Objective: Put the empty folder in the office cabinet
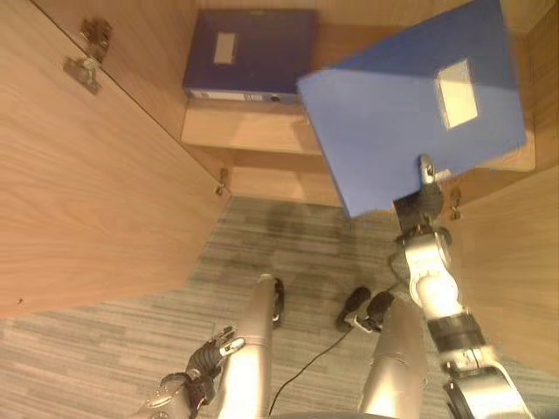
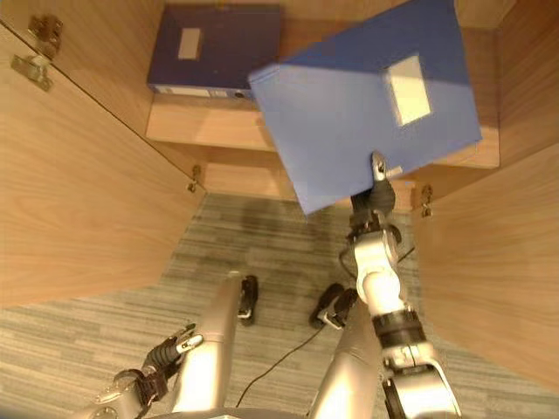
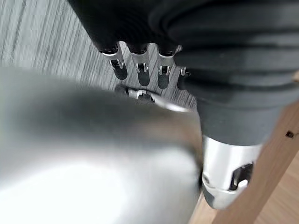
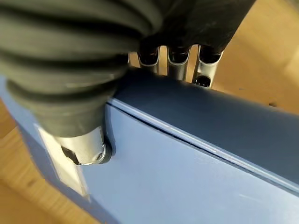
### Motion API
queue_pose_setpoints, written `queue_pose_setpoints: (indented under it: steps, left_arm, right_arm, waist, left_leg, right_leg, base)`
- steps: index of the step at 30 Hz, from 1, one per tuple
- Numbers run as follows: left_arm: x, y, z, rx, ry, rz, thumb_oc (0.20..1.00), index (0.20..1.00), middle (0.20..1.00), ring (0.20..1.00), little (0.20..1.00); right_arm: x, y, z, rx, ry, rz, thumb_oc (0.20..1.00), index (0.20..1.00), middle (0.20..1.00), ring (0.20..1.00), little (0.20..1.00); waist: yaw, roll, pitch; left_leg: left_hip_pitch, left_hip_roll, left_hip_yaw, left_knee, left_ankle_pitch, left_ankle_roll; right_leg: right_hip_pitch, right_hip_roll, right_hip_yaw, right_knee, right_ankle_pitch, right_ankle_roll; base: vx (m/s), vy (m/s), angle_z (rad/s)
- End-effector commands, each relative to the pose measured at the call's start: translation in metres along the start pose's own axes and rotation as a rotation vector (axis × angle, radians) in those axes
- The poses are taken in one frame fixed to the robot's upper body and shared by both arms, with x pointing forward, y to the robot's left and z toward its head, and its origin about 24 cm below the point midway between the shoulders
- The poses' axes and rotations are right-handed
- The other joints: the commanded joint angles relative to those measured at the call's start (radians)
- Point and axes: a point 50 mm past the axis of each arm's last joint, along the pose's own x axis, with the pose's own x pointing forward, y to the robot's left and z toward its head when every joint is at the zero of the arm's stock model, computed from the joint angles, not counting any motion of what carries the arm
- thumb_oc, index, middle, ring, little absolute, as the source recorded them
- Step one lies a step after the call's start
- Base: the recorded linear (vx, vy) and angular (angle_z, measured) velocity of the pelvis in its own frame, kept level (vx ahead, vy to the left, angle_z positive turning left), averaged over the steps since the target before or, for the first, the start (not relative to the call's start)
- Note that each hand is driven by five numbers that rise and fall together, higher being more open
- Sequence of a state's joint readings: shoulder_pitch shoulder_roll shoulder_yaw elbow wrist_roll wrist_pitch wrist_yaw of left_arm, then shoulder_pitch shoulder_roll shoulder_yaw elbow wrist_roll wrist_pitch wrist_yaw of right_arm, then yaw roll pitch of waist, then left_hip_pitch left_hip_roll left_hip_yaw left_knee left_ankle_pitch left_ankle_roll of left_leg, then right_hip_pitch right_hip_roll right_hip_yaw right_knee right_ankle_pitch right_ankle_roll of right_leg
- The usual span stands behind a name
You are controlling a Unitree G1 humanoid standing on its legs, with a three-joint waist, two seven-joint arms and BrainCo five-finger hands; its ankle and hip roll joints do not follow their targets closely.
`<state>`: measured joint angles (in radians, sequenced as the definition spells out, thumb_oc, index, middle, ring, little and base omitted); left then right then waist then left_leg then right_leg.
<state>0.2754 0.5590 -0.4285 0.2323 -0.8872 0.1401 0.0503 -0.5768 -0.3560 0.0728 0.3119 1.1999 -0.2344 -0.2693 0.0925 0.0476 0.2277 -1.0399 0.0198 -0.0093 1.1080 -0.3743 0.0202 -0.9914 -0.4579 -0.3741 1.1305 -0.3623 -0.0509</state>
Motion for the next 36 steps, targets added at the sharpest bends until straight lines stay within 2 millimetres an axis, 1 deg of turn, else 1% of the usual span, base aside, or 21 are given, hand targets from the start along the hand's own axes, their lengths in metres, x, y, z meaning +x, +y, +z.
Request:
queue_pose_setpoints:
  steps: [1, 2, 3, 6, 7, 11, 15, 17, 20, 22, 23, 25, 27, 30, 31, 32, 33, 34, 35, 36]
  left_arm:
    - [-0.013, 0.015, -0.008, 0.038, 0.036, 0.066, 1.000, 1.000, 1.000, 1.000, 1.000]
    - [-0.013, 0.017, -0.003, 0.047, 0.027, 0.078, 1.000, 1.000, 1.000, 1.000, 1.000]
    - [-0.014, 0.019, -0.002, 0.051, 0.024, 0.083, 1.000, 1.000, 1.000, 1.000, 1.000]
    - [-0.013, 0.024, 0.003, 0.082, 0.020, 0.105, 1.000, 1.000, 1.000, 1.000, 1.000]
    - [-0.013, 0.026, 0.007, 0.102, 0.014, 0.112, 1.000, 1.000, 1.000, 1.000, 1.000]
    - [-0.012, 0.027, 0.011, 0.106, 0.003, 0.111, 1.000, 1.000, 1.000, 1.000, 1.000]
    - [-0.013, 0.025, 0.009, 0.109, 0.017, 0.087, 1.000, 1.000, 1.000, 1.000, 1.000]
    - [-0.015, 0.024, 0.008, 0.112, 0.029, 0.077, 1.000, 1.000, 1.000, 1.000, 1.000]
    - [-0.017, 0.028, 0.010, 0.132, 0.037, 0.077, 1.000, 1.000, 1.000, 1.000, 1.000]
    - [-0.019, 0.030, 0.011, 0.141, 0.039, 0.077, 1.000, 1.000, 1.000, 1.000, 1.000]
    - [-0.020, 0.031, 0.012, 0.148, 0.035, 0.078, 1.000, 1.000, 1.000, 1.000, 1.000]
    - [-0.021, 0.033, 0.014, 0.160, 0.031, 0.084, 1.000, 1.000, 1.000, 1.000, 1.000]
    - [-0.023, 0.035, 0.018, 0.178, 0.023, 0.086, 1.000, 1.000, 1.000, 1.000, 1.000]
    - [-0.023, 0.039, 0.019, 0.185, 0.018, 0.101, 1.000, 1.000, 1.000, 1.000, 1.000]
    - [-0.023, 0.041, 0.018, 0.183, 0.018, 0.106, 1.000, 1.000, 1.000, 1.000, 1.000]
    - [-0.023, 0.042, 0.018, 0.178, 0.015, 0.117, 1.000, 1.000, 1.000, 1.000, 1.000]
    - [-0.023, 0.042, 0.018, 0.179, 0.015, 0.117, 1.000, 1.000, 1.000, 1.000, 1.000]
    - [-0.023, 0.043, 0.017, 0.177, 0.017, 0.125, 1.000, 1.000, 1.000, 1.000, 1.000]
    - [-0.022, 0.045, 0.017, 0.185, 0.018, 0.136, 1.000, 1.000, 1.000, 1.000, 1.000]
    - [-0.022, 0.045, 0.017, 0.187, 0.018, 0.138, 1.000, 1.000, 1.000, 1.000, 1.000]
  right_arm:
    - [0.038, 0.065, 0.078, 0.090, -0.284, 0.106, 0.200, 0.200, 0.200, 0.200, 0.200]
    - [0.046, 0.076, 0.090, 0.114, -0.316, 0.094, 0.200, 0.200, 0.200, 0.200, 0.200]
    - [0.053, 0.082, 0.099, 0.132, -0.337, 0.074, 0.200, 0.200, 0.200, 0.200, 0.200]
    - [0.068, 0.087, 0.124, 0.146, -0.381, -0.018, 0.200, 0.200, 0.200, 0.200, 0.200]
    - [0.073, 0.083, 0.131, 0.140, -0.380, -0.078, 0.200, 0.200, 0.200, 0.200, 0.200]
    - [0.079, 0.078, 0.138, 0.100, -0.370, -0.127, 0.200, 0.200, 0.200, 0.200, 0.200]
    - [0.082, 0.082, 0.140, 0.036, -0.350, -0.114, 0.200, 0.200, 0.200, 0.200, 0.200]
    - [0.084, 0.075, 0.141, 0.029, -0.335, -0.140, 0.200, 0.200, 0.200, 0.200, 0.200]
    - [0.089, 0.056, 0.145, 0.032, -0.289, -0.241, 0.200, 0.200, 0.200, 0.200, 0.200]
    - [0.090, 0.052, 0.150, 0.045, -0.279, -0.271, 0.200, 0.200, 0.200, 0.200, 0.200]
    - [0.090, 0.054, 0.156, 0.074, -0.292, -0.277, 0.200, 0.200, 0.200, 0.200, 0.200]
    - [0.090, 0.061, 0.159, 0.082, -0.302, -0.257, 0.200, 0.200, 0.200, 0.200, 0.200]
    - [0.090, 0.074, 0.167, 0.099, -0.339, -0.207, 0.200, 0.200, 0.200, 0.200, 0.200]
    - [0.087, 0.081, 0.177, 0.136, -0.386, -0.157, 0.200, 0.200, 0.200, 0.200, 0.200]
    - [0.086, 0.083, 0.181, 0.147, -0.404, -0.142, 0.200, 0.200, 0.200, 0.200, 0.200]
    - [0.083, 0.083, 0.189, 0.176, -0.443, -0.134, 0.200, 0.200, 0.200, 0.200, 0.200]
    - [0.083, 0.083, 0.189, 0.178, -0.445, -0.134, 0.200, 0.200, 0.200, 0.200, 0.200]
    - [0.081, 0.084, 0.194, 0.205, -0.466, -0.125, 0.200, 0.200, 0.200, 0.200, 0.200]
    - [0.078, 0.080, 0.199, 0.272, -0.501, -0.129, 0.200, 0.200, 0.200, 0.200, 0.200]
    - [0.078, 0.079, 0.198, 0.275, -0.502, -0.130, 0.200, 0.200, 0.200, 0.200, 0.200]
  waist:
    - [0.044, 0.028, -0.003]
    - [0.052, 0.029, -0.002]
    - [0.059, 0.031, -0.003]
    - [0.078, 0.036, -0.010]
    - [0.088, 0.040, -0.013]
    - [0.099, 0.047, -0.013]
    - [0.110, 0.057, -0.005]
    - [0.116, 0.060, -0.004]
    - [0.132, 0.075, -0.001]
    - [0.143, 0.082, 0.000]
    - [0.152, 0.091, 0.003]
    - [0.160, 0.098, 0.005]
    - [0.168, 0.114, 0.005]
    - [0.170, 0.126, 0.001]
    - [0.170, 0.129, 0.000]
    - [0.168, 0.133, -0.005]
    - [0.169, 0.132, -0.006]
    - [0.166, 0.134, -0.008]
    - [0.162, 0.134, -0.011]
    - [0.162, 0.132, -0.011]
  left_leg:
    - [0.057, -0.003, 0.014, -0.115, -0.001, 0.038]
    - [0.060, -0.006, 0.013, -0.121, 0.006, 0.037]
    - [0.064, -0.008, 0.013, -0.124, 0.006, 0.035]
    - [0.070, -0.014, 0.007, -0.126, 0.007, 0.030]
    - [0.069, -0.016, 0.004, -0.125, 0.009, 0.027]
    - [0.064, -0.020, 0.000, -0.129, 0.015, 0.023]
    - [0.038, -0.029, -0.009, -0.127, 0.026, 0.021]
    - [0.023, -0.029, -0.015, -0.119, 0.026, 0.020]
    - [-0.006, -0.029, -0.020, -0.108, 0.029, 0.018]
    - [-0.017, -0.027, -0.022, -0.103, 0.030, 0.017]
    - [-0.030, -0.027, -0.026, -0.098, 0.031, 0.017]
    - [-0.046, -0.030, -0.026, -0.085, 0.030, 0.018]
    - [-0.073, -0.035, -0.024, -0.059, 0.023, 0.018]
    - [-0.098, -0.038, -0.025, -0.027, 0.014, 0.021]
    - [-0.102, -0.038, -0.024, -0.021, 0.012, 0.021]
    - [-0.114, -0.038, -0.023, -0.009, 0.006, 0.022]
    - [-0.116, -0.038, -0.023, -0.007, 0.006, 0.022]
    - [-0.114, -0.037, -0.023, -0.009, 0.004, 0.023]
    - [-0.111, -0.037, -0.021, -0.010, 0.000, 0.024]
    - [-0.111, -0.037, -0.021, -0.010, 0.000, 0.024]
  right_leg:
    - [0.084, 0.008, 0.106, -0.023, -0.089, -0.012]
    - [0.092, 0.008, 0.103, -0.029, -0.087, -0.012]
    - [0.098, 0.007, 0.101, -0.032, -0.087, -0.010]
    - [0.118, 0.002, 0.092, -0.035, -0.092, -0.005]
    - [0.129, -0.002, 0.086, -0.035, -0.094, -0.002]
    - [0.137, -0.006, 0.073, -0.040, -0.096, 0.003]
    - [0.126, -0.009, 0.068, -0.030, -0.106, 0.001]
    - [0.116, -0.016, 0.066, -0.017, -0.114, -0.003]
    - [0.088, -0.026, 0.066, 0.005, -0.125, -0.004]
    - [0.078, -0.030, 0.066, 0.012, -0.128, -0.002]
    - [0.066, -0.034, 0.067, 0.022, -0.131, -0.001]
    - [0.051, -0.038, 0.069, 0.036, -0.135, 0.001]
    - [0.023, -0.045, 0.075, 0.071, -0.150, 0.002]
    - [-0.002, -0.053, 0.080, 0.104, -0.164, 0.003]
    - [-0.008, -0.055, 0.080, 0.110, -0.168, 0.004]
    - [-0.020, -0.056, 0.085, 0.124, -0.174, 0.004]
    - [-0.023, -0.056, 0.086, 0.126, -0.175, 0.004]
    - [-0.024, -0.057, 0.087, 0.127, -0.176, 0.005]
    - [-0.023, -0.056, 0.089, 0.130, -0.176, 0.006]
    - [-0.022, -0.056, 0.089, 0.130, -0.176, 0.007]
  base:
    - [-0.01, -0.005, 0.03]
    - [0.00, -0.009, 0.07]
    - [0.00, -0.009, 0.08]
    - [0.02, -0.009, 0.13]
    - [0.02, -0.033, 0.20]
    - [0.01, -0.015, 0.18]
    - [-0.01, -0.034, 0.07]
    - [0.01, -0.030, 0.20]
    - [0.00, -0.041, 0.20]
    - [-0.01, -0.049, 0.14]
    - [0.00, -0.049, 0.06]
    - [0.00, -0.033, 0.05]
    - [0.02, -0.021, 0.09]
    - [0.04, -0.007, 0.08]
    - [0.05, 0.000, 0.10]
    - [0.05, 0.001, 0.10]
    - [0.05, 0.005, 0.08]
    - [0.04, -0.003, 0.04]
    - [0.04, -0.003, 0.01]
    - [0.05, -0.015, -0.02]
